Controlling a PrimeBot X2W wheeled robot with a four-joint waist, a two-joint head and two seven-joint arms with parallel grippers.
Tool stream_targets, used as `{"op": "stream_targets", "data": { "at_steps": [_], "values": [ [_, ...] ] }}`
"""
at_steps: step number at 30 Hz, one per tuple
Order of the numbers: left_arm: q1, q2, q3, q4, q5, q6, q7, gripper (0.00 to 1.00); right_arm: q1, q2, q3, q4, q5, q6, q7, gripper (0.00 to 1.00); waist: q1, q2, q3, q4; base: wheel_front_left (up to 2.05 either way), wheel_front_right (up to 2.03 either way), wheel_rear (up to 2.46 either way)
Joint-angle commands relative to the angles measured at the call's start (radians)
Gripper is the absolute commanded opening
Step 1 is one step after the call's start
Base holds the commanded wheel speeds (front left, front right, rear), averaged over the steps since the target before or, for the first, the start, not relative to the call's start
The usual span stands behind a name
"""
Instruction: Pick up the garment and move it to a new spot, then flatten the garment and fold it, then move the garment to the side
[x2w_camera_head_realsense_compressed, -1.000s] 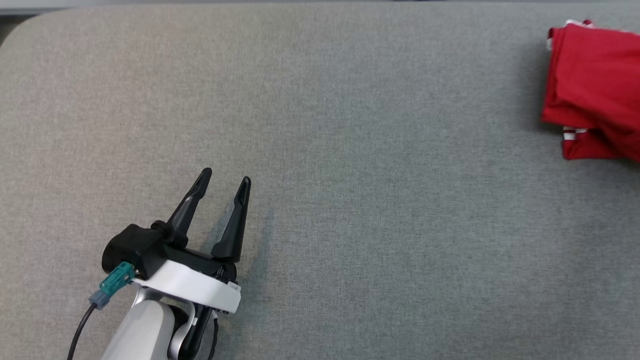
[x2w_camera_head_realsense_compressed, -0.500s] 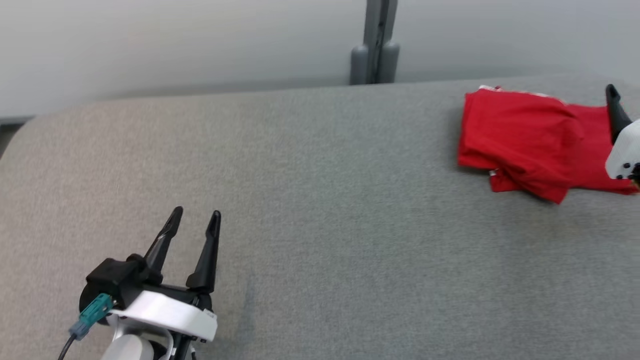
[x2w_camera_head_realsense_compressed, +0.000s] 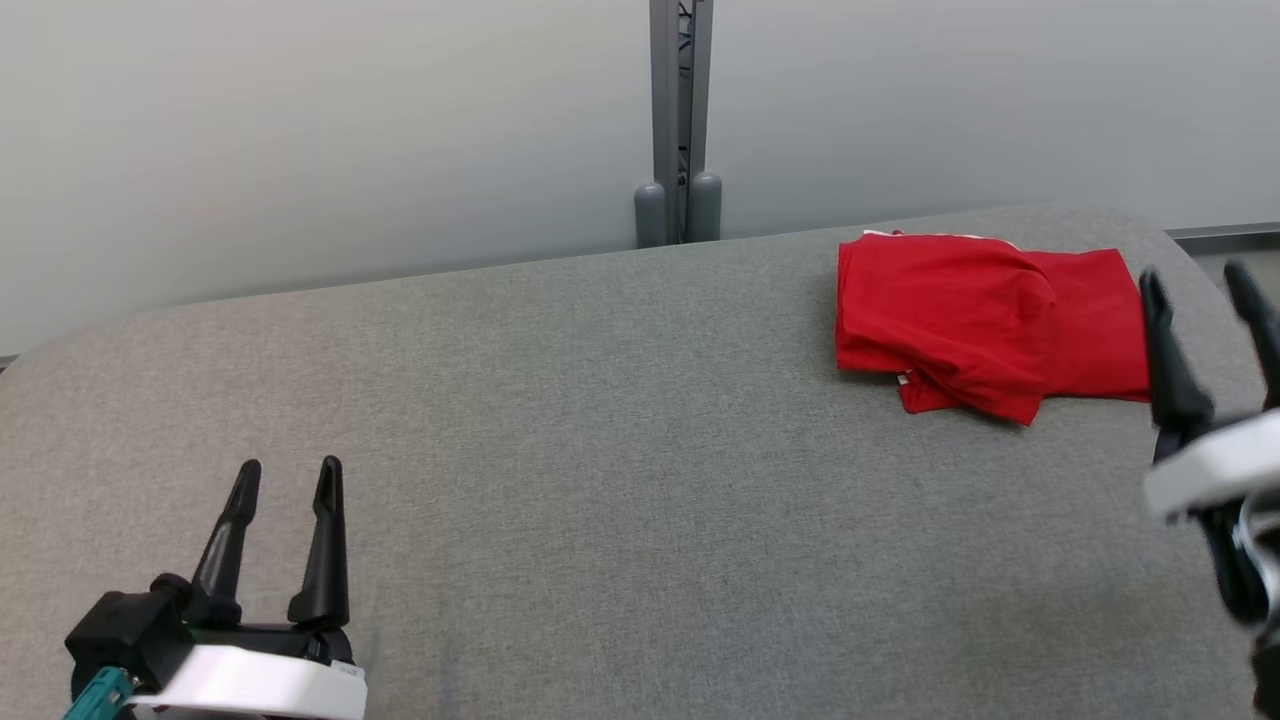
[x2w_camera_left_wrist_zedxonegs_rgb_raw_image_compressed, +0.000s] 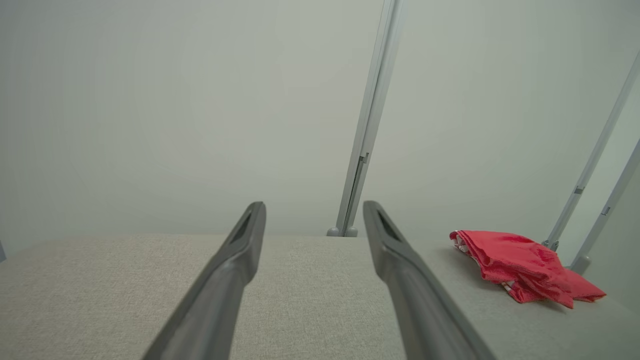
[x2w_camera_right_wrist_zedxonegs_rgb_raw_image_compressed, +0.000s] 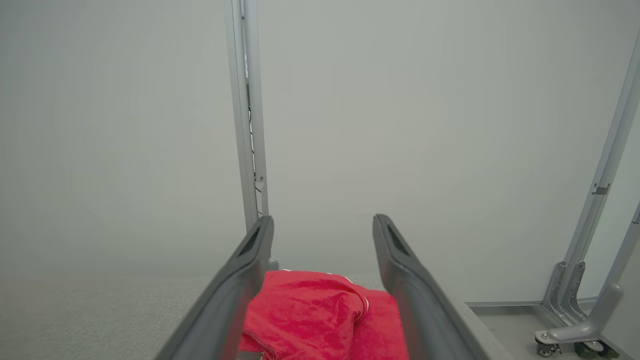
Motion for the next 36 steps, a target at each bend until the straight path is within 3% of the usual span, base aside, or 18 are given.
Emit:
{"op": "stream_targets", "data": {
  "at_steps": [1,7,13,25,36],
  "values": [
    [0.009,-0.006,0.004,-0.008,-0.008,-0.002,-0.005,1.0,0.046,0.013,-0.022,-0.041,-0.025,0.0,-0.004,1.0,0.0,-0.0001,-0.001,0.005,0.0,0.0,0.0],
    [0.041,-0.029,0.03,-0.027,0.015,-0.025,-0.008,1.0,0.316,0.15,-0.166,-0.324,-0.145,0.0,-0.004,1.0,0.0,-0.0001,-0.002,0.022,0.0,0.0,0.0],
    [0.068,-0.079,0.081,-0.022,0.066,-0.055,-0.007,1.0,0.43,0.235,-0.219,-0.423,-0.185,0.0,-0.004,1.0,0.0,-0.0001,0.003,0.031,0.0,0.0,0.0],
    [0.051,-0.122,0.106,0.037,0.12,-0.094,-0.008,1.0,0.43,0.224,-0.144,-0.431,-0.174,0.0,-0.004,1.0,0.0,-0.0001,0.004,0.037,0.0,0.0,0.0],
    [0.039,-0.138,0.117,0.05,0.141,-0.111,-0.007,1.0,0.428,0.222,-0.139,-0.429,-0.169,0.0,-0.004,1.0,0.0,-0.0001,0.003,0.046,0.0,0.0,0.0]
  ]
}}
